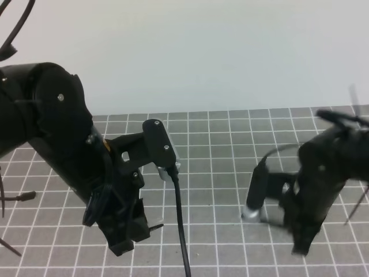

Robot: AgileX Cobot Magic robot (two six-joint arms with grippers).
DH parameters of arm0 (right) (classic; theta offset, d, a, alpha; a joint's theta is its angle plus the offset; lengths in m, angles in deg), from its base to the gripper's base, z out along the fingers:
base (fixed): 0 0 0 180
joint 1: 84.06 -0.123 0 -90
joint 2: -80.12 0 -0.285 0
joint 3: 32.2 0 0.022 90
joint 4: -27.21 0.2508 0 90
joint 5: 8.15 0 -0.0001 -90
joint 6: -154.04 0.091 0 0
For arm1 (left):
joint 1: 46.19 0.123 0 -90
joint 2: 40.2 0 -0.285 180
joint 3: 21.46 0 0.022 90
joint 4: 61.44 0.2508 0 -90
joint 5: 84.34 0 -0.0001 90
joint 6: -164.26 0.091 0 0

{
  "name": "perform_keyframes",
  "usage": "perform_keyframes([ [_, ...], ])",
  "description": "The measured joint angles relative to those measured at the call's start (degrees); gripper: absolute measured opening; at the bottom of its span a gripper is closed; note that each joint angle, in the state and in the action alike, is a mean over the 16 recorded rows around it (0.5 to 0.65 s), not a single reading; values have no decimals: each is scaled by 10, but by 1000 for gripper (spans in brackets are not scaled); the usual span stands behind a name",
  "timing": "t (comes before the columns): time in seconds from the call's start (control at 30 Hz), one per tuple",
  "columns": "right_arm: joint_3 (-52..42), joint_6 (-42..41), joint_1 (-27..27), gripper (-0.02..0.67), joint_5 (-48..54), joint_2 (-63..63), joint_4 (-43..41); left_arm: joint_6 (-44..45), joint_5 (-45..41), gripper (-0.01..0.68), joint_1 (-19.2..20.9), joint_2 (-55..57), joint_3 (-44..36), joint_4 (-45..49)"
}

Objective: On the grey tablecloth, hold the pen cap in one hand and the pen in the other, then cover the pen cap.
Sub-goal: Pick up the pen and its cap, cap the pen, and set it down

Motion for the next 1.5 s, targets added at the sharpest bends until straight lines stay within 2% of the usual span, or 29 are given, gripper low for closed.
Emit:
perform_keyframes([
  [0.33,-6,53,-23,-2,-16,162,-82,-36,0,82,0,0,0,-23],
  [0.7,-61,108,-59,2,-52,325,-45,-63,0,82,0,0,0,-56],
  [0.8,-86,93,-61,7,-54,362,-29,-62,0,82,0,0,0,-67],
  [1.0,-138,-1,-61,11,-39,412,-33,-70,0,82,0,0,0,-88],
  [1.3,-175,-81,-62,6,-35,437,-152,-96,0,82,0,-1,6,-109],
  [1.5,-177,-63,-73,6,-62,437,-234,-117,-1,82,-1,-1,32,-111],
])
